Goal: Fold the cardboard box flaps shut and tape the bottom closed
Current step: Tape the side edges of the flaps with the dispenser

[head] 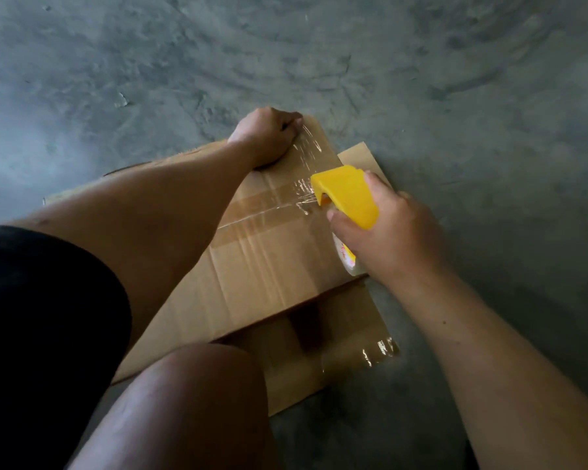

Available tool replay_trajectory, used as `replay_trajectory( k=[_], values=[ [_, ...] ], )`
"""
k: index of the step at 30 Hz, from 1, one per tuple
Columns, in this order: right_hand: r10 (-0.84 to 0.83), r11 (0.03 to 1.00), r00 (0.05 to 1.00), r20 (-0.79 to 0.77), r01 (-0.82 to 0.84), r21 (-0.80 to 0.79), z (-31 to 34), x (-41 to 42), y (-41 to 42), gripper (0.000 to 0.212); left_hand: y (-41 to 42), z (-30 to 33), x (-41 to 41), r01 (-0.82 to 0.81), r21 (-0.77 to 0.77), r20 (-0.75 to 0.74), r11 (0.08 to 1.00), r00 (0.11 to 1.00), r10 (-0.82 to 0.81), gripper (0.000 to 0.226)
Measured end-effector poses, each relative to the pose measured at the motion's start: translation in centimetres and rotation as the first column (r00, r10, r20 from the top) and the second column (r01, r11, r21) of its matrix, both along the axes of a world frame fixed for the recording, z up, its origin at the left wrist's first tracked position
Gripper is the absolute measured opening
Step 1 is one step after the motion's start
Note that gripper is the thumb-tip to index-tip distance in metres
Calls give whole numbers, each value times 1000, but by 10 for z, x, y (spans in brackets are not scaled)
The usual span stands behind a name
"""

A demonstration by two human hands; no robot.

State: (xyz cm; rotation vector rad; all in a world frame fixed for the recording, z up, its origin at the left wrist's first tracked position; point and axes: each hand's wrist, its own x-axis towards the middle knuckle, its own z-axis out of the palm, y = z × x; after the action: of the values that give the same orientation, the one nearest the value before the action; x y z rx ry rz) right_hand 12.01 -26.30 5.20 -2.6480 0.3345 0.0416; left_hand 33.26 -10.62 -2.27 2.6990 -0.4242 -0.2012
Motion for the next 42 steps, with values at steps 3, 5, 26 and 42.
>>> replay_trajectory(
  k=[3, 5, 26, 42],
  values=[
    [-7, 1000, 1000, -1, 7, -15, -2, 3, 2, 79, 1, -3, 2, 9, -9, 4, 1000, 1000, -9, 45],
    [-3, 999, 1000, 2, 3, -47, -3, 6, 5, 78, 2, -8, 4, 20, 3, 20, 1000, 1000, -20, 46],
    [57, 994, 989, 134, -43, -104, -15, 9, -2, 66, -11, -4, -18, 92, 57, 194, 994, 976, -101, 51],
    [107, 994, 988, 109, -104, -33, -14, -60, -28, 80, -13, -19, -44, 170, 235, 57, 957, 981, -188, 66]
  ],
)
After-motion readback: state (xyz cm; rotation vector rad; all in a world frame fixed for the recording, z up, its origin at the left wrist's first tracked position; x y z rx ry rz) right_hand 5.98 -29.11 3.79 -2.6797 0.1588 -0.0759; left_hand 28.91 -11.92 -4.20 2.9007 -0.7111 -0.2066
